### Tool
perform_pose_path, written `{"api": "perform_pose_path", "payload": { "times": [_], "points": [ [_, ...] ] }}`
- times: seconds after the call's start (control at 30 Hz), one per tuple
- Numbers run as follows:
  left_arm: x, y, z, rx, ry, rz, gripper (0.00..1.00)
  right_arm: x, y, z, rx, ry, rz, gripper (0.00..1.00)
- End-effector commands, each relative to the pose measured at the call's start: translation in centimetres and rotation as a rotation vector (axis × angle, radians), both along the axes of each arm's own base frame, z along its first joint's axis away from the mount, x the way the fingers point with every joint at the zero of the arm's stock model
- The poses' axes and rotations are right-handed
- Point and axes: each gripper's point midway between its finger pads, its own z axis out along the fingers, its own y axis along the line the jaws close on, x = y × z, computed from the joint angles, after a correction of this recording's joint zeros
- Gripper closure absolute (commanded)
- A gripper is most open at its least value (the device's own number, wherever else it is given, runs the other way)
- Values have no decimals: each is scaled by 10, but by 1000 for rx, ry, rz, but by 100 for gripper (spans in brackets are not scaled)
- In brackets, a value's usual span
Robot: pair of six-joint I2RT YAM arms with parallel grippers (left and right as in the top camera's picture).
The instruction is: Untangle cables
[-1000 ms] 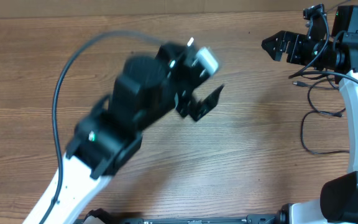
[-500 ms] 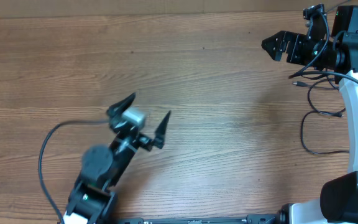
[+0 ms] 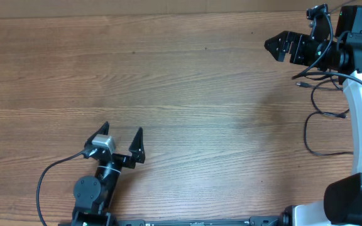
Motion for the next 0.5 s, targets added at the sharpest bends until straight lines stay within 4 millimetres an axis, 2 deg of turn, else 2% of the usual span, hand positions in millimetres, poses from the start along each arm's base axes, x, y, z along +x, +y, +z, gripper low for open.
{"api": "perform_pose_path", "payload": {
  "times": [0.0,0.13,0.47],
  "points": [
    [-4,5,-10,20,28,12,0,2,0,6,-2,-16,0,0],
    [-10,17,-36,148,106,39,1,2,0,6,-2,-16,0,0],
    [-10,45,-15,244,5,163,1,2,0,6,-2,-16,0,0]
  ]
}}
